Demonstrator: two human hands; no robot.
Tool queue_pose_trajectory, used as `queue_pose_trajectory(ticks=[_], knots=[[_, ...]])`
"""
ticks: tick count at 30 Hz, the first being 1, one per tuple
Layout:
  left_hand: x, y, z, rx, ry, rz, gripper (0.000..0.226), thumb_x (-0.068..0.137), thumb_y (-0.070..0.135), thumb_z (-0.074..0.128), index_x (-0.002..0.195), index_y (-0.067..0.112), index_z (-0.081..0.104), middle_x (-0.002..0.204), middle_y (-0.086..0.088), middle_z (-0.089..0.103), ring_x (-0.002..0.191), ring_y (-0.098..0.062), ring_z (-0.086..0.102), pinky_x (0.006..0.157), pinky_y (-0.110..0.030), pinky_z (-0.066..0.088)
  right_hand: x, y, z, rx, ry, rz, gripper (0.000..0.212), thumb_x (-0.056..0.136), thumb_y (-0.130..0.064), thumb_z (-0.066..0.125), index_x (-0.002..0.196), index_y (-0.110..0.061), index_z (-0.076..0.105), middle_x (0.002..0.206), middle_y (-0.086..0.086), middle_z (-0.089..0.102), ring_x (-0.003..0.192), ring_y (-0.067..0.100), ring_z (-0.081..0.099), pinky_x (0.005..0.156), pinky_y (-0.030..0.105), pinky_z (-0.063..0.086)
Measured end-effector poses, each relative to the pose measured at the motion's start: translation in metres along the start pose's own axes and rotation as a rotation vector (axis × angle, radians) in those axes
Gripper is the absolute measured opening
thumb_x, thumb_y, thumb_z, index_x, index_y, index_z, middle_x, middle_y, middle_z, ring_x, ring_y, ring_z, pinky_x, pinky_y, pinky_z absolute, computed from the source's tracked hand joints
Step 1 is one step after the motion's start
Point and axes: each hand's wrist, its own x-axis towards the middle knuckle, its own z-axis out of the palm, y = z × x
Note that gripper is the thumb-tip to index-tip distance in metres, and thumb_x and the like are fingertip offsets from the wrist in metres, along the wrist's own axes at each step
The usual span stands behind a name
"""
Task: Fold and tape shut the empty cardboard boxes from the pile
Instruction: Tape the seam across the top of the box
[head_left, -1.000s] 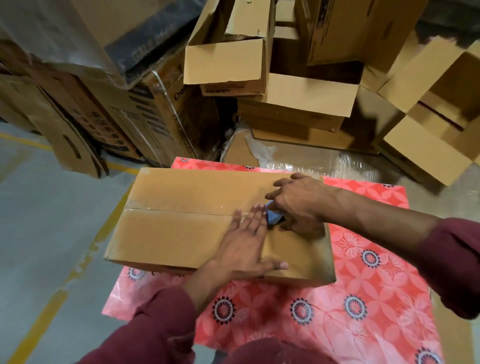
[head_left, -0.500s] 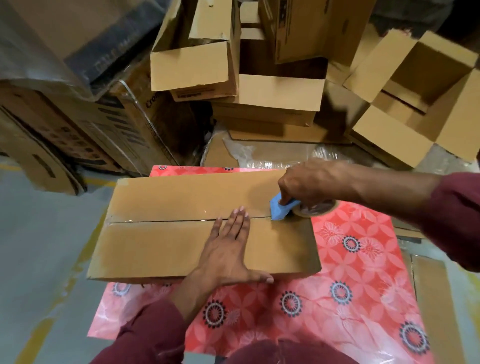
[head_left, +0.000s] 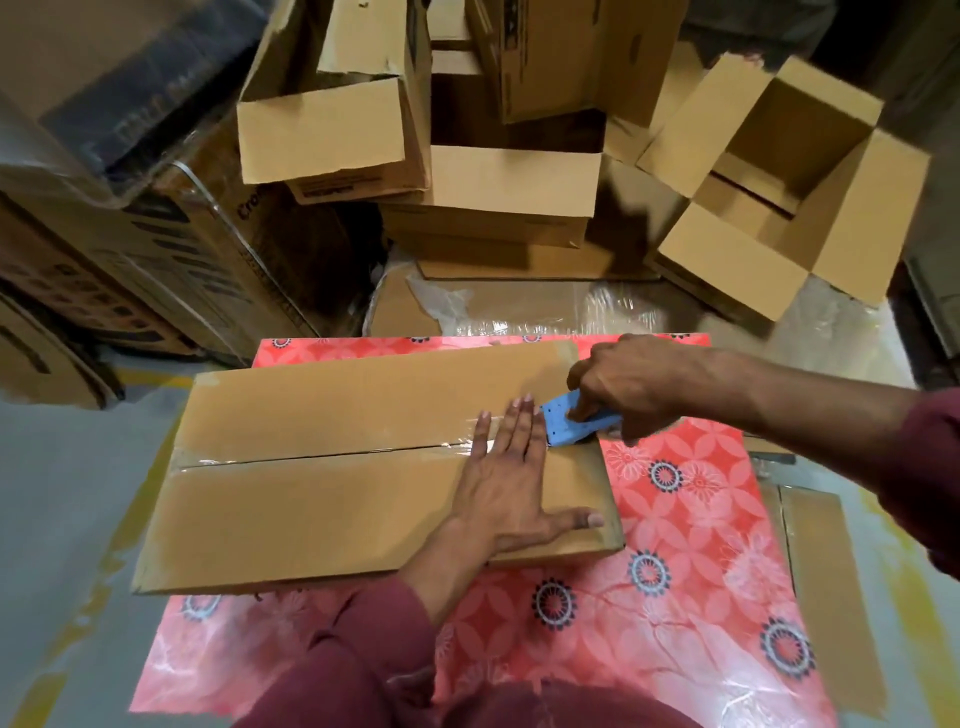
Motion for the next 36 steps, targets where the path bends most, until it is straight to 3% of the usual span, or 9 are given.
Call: queue_pose_trajectory(ticks=[5, 7, 10, 13, 17, 23, 27, 33, 36], knots=[[-0.009, -0.013, 0.006, 0.032, 0.005, 0.006, 0.148, 0.063, 0.109, 0.024, 0.163, 0.008, -0.016, 0.170, -0.008, -0.026, 0.157, -0.020, -0.025, 0.127, -0.054, -0.008, 0.000, -0.005, 0.015, 0.080, 0.066, 0.002, 0.061, 0.091, -0.030, 0.064, 0.147, -0.049, 0.049, 0.145, -0.005, 0.050, 0.111, 0.026, 0.062, 0.067, 0.033, 0.042], [-0.009, -0.014, 0.006, 0.039, 0.002, 0.007, 0.147, 0.064, 0.109, 0.025, 0.163, 0.009, -0.017, 0.170, -0.008, -0.027, 0.157, -0.020, -0.026, 0.127, -0.054, -0.008, 0.000, -0.004, 0.024, 0.102, 0.078, 0.012, 0.063, 0.092, -0.025, 0.062, 0.147, -0.051, 0.048, 0.146, -0.005, 0.048, 0.111, 0.026, 0.061, 0.066, 0.033, 0.044], [-0.009, -0.014, 0.008, 0.037, -0.005, 0.005, 0.146, 0.066, 0.109, 0.025, 0.163, 0.009, -0.018, 0.169, -0.008, -0.029, 0.156, -0.020, -0.027, 0.127, -0.053, -0.009, -0.008, 0.005, 0.032, 0.211, 0.088, -0.001, 0.049, 0.097, -0.041, 0.060, 0.144, -0.053, 0.051, 0.141, -0.003, 0.051, 0.109, 0.025, 0.062, 0.065, 0.032, 0.041], [-0.009, -0.014, 0.009, 0.027, -0.021, 0.003, 0.146, 0.065, 0.110, 0.023, 0.164, 0.009, -0.015, 0.169, -0.007, -0.028, 0.156, -0.019, -0.027, 0.128, -0.052, -0.009, -0.016, 0.016, 0.036, 0.230, 0.050, 0.007, 0.052, 0.095, -0.046, 0.061, 0.144, -0.057, 0.049, 0.128, -0.005, 0.058, 0.104, 0.024, 0.063, 0.062, 0.031, 0.039], [-0.008, -0.015, 0.010, 0.021, -0.022, 0.005, 0.145, 0.064, 0.110, 0.022, 0.164, 0.011, -0.015, 0.170, -0.006, -0.028, 0.157, -0.017, -0.026, 0.128, -0.050, -0.009, -0.032, 0.042, 0.051, 0.231, 0.015, 0.044, 0.054, 0.086, -0.050, 0.064, 0.137, -0.063, 0.049, 0.116, -0.009, 0.063, 0.100, 0.024, 0.066, 0.072, 0.039, 0.057], [-0.010, -0.013, 0.009, 0.036, -0.005, 0.015, 0.144, 0.065, 0.110, 0.021, 0.165, 0.011, -0.012, 0.170, -0.005, -0.026, 0.158, -0.018, -0.023, 0.129, -0.050, -0.006, -0.064, 0.053, 0.066, 0.240, -0.040, 0.096, 0.059, 0.089, -0.037, 0.065, 0.140, -0.060, 0.050, 0.128, -0.006, 0.059, 0.112, 0.024, 0.062, 0.078, 0.037, 0.054], [-0.013, 0.001, 0.002, 0.021, 0.021, 0.029, 0.138, 0.068, 0.108, 0.017, 0.166, 0.014, -0.006, 0.172, -0.007, -0.020, 0.159, -0.021, -0.020, 0.128, -0.054, -0.005, -0.058, 0.040, 0.071, 0.222, -0.075, 0.134, 0.068, 0.083, -0.022, 0.063, 0.139, -0.059, 0.052, 0.127, -0.008, 0.059, 0.109, 0.023, 0.062, 0.079, 0.037, 0.054], [0.026, 0.033, -0.015, 0.070, 0.031, 0.217, 0.131, 0.071, 0.104, 0.009, 0.167, 0.016, 0.007, 0.175, 0.000, -0.006, 0.161, -0.018, -0.009, 0.128, -0.058, -0.003, -0.045, 0.031, 0.087, 0.273, -0.006, 0.125, 0.059, 0.087, -0.028, 0.066, 0.137, -0.056, 0.057, 0.123, -0.009, 0.060, 0.109, 0.024, 0.062, 0.072, 0.033, 0.044], [0.037, 0.039, -0.010, 0.130, -0.015, 0.244, 0.131, 0.070, 0.102, 0.002, 0.167, 0.015, 0.007, 0.175, 0.000, -0.006, 0.161, -0.016, -0.007, 0.128, -0.056, 0.000, -0.043, 0.030, 0.091, 0.279, 0.030, 0.140, 0.054, 0.087, -0.035, 0.069, 0.134, -0.058, 0.059, 0.121, -0.011, 0.061, 0.109, 0.023, 0.063, 0.081, 0.037, 0.051]])
